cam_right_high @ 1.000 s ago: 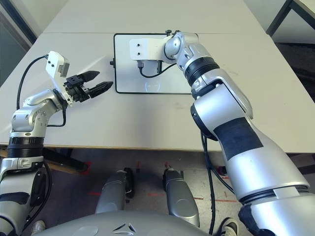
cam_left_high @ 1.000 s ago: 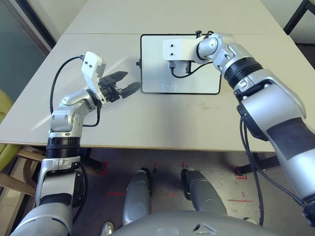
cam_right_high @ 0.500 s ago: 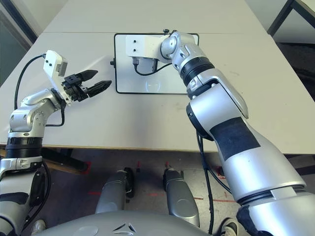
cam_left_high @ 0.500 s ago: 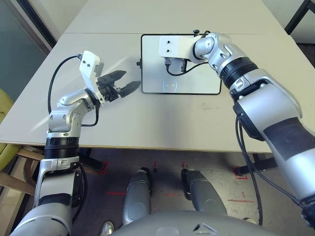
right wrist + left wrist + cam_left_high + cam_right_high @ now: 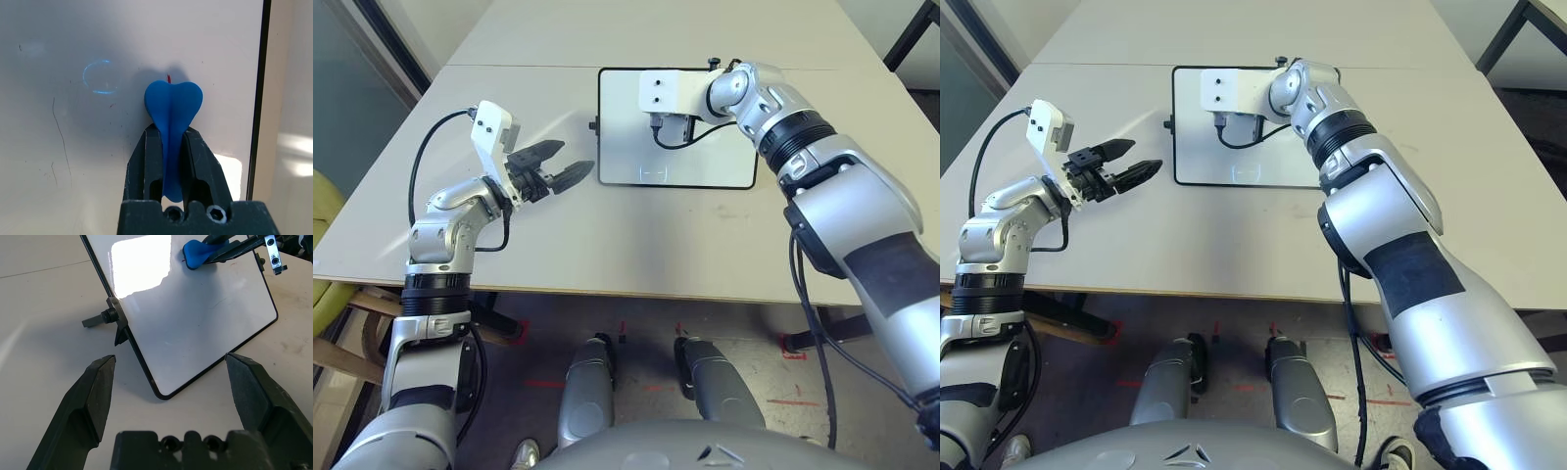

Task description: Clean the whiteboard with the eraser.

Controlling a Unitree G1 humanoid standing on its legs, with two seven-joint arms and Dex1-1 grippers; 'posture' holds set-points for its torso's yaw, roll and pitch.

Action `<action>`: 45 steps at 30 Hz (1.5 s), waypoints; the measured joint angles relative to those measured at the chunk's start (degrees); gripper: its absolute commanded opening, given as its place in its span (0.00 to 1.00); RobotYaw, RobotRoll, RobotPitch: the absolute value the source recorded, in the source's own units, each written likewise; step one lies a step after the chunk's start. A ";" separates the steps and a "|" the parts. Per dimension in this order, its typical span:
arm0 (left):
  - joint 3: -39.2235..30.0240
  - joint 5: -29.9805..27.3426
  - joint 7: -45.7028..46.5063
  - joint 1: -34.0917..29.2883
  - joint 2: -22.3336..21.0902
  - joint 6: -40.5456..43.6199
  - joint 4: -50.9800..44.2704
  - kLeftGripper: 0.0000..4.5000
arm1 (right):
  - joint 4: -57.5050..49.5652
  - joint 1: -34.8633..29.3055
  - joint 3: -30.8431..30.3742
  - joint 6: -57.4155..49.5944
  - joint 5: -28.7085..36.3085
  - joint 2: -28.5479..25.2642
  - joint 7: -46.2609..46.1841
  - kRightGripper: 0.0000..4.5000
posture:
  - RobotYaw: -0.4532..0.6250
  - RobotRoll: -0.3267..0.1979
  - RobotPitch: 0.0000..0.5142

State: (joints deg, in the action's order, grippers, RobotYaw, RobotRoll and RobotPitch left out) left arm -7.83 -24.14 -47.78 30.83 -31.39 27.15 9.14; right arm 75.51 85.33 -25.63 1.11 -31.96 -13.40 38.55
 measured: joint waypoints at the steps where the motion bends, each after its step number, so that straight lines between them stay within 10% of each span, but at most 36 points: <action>1: 0.01 0.00 -0.01 0.02 0.00 0.00 0.01 1.00 | 0.00 -0.01 -0.09 0.00 -0.08 -0.25 0.27 0.07 | 0.33 0.62 0.29; 45: 0.59 0.01 -0.53 1.04 0.11 -0.18 0.92 1.00 | 0.99 -2.43 5.48 -5.26 3.51 -3.46 2.51 0.06 | 0.34 0.62 0.31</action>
State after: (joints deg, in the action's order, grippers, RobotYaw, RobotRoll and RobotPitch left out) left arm -7.24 -24.14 -48.31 31.87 -31.28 26.97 10.06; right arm 76.50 82.89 -20.15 -4.16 -28.45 -16.86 41.06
